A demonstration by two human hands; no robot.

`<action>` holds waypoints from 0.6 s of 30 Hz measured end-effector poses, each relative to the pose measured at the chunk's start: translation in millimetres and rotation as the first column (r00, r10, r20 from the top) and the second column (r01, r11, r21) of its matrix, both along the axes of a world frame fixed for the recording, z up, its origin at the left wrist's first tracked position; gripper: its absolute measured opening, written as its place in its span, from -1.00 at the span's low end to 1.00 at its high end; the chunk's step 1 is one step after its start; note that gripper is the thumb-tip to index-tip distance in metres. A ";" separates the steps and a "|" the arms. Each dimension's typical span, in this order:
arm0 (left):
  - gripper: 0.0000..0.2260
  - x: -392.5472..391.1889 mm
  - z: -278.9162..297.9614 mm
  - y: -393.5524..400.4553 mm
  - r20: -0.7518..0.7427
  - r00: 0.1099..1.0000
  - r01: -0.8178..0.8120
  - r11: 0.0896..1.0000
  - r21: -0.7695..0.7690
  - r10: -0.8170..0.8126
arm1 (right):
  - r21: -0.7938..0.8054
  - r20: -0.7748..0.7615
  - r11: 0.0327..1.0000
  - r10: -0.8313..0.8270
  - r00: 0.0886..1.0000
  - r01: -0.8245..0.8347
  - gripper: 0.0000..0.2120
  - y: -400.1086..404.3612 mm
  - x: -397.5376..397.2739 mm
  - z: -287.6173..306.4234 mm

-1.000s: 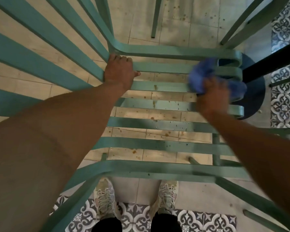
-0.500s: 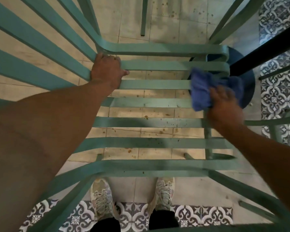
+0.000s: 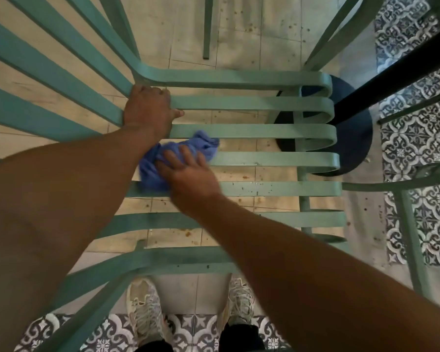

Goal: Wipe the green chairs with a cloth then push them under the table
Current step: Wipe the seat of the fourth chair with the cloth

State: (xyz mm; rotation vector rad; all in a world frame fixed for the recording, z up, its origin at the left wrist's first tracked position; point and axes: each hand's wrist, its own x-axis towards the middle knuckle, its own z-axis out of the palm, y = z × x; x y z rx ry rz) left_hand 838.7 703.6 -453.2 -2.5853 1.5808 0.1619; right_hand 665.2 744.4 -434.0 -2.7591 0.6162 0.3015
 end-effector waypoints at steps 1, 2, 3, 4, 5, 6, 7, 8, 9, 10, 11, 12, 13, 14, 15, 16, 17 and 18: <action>-0.54 0.5 1.0 0.5 -0.016 1.000 -0.008 1.000 -0.017 0.008 | -0.011 -0.031 1.000 0.012 0.999 -0.012 -0.34 -13.7 -26.7 2.1; -0.53 0.9 1.8 0.6 -0.026 1.000 -0.005 1.000 -0.016 0.005 | -0.019 -0.067 0.999 -0.031 0.997 0.030 -0.29 -28.1 -57.5 5.5; -0.53 1.3 2.3 0.6 -0.032 0.999 0.000 1.000 -0.006 -0.001 | -0.056 -0.100 0.994 -0.101 0.990 0.096 -0.26 -42.2 -92.3 9.5; -0.53 1.4 2.3 1.0 -0.035 0.999 0.002 1.000 0.001 -0.002 | -0.098 -0.116 0.979 -0.190 0.975 0.179 -0.26 -55.8 -128.0 14.5; -0.53 1.1 1.9 1.2 -0.035 0.999 0.003 1.000 0.000 -0.003 | -0.114 -0.133 0.947 -0.315 0.940 0.301 -0.28 -67.5 -158.4 21.7; -0.53 0.9 1.9 1.3 -0.031 0.999 0.005 1.000 -0.006 -0.005 | -0.105 -0.147 0.890 -0.456 0.878 0.444 -0.31 -78.3 -180.4 29.6; -0.53 0.7 1.7 1.6 -0.025 1.000 0.004 1.000 -0.008 -0.005 | -0.089 -0.167 0.817 -0.576 0.800 0.570 -0.36 -86.3 -190.7 35.8; -0.53 0.8 1.5 2.1 -0.017 1.000 0.001 1.000 -0.004 -0.001 | -0.096 -0.200 0.747 -0.662 0.723 0.658 -0.40 -89.1 -190.9 37.8; -0.53 -0.2 1.4 2.4 -0.011 1.000 0.000 1.000 -0.002 0.000 | -0.136 -0.226 0.702 -0.709 0.668 0.699 -0.41 -86.3 -181.5 38.1; -0.53 -1.2 1.8 1.9 -0.010 1.000 0.000 1.000 -0.003 0.000 | -0.167 -0.228 0.695 -0.717 0.659 0.699 -0.40 -77.7 -166.6 35.7; -0.53 -1.7 3.0 0.8 -0.013 1.000 0.004 1.000 -0.006 -0.004 | -0.153 -0.215 0.725 -0.687 0.694 0.671 -0.37 -61.3 -144.2 32.6; -0.54 -1.6 3.9 0.1 -0.016 1.000 0.005 1.000 -0.002 -0.005 | -0.093 -0.186 0.785 -0.618 0.764 0.613 -0.34 -38.4 -117.0 28.0; -0.54 -0.4 4.1 0.5 -0.016 1.000 0.005 1.000 0.007 -0.005 | 0.002 -0.139 0.859 -0.506 0.851 0.511 -0.33 -10.6 -86.9 22.7; -0.54 0.6 3.9 1.3 -0.015 1.000 0.005 1.000 0.012 -0.005 | 0.093 -0.091 0.923 -0.364 0.927 0.372 -0.33 17.8 -57.1 17.9; -0.53 0.4 3.6 2.0 -0.014 1.000 0.010 1.000 0.010 -0.010 | 0.172 -0.063 0.959 -0.218 0.974 0.226 -0.35 43.6 -29.7 15.9; -0.53 -0.3 3.3 1.8 -0.010 1.000 0.017 1.000 0.007 -0.017 | 0.227 -0.055 0.963 -0.134 0.989 0.143 -0.36 61.1 -8.1 15.1; -0.54 -0.7 3.1 1.0 -0.005 1.000 0.026 1.000 0.006 -0.026 | 0.248 -0.055 0.962 -0.102 0.993 0.112 -0.36 68.1 4.7 14.0; -0.54 -0.5 2.4 0.9 0.002 0.999 0.034 0.999 0.010 -0.034 | 0.245 -0.050 0.966 -0.074 0.996 0.084 -0.36 64.9 5.6 12.1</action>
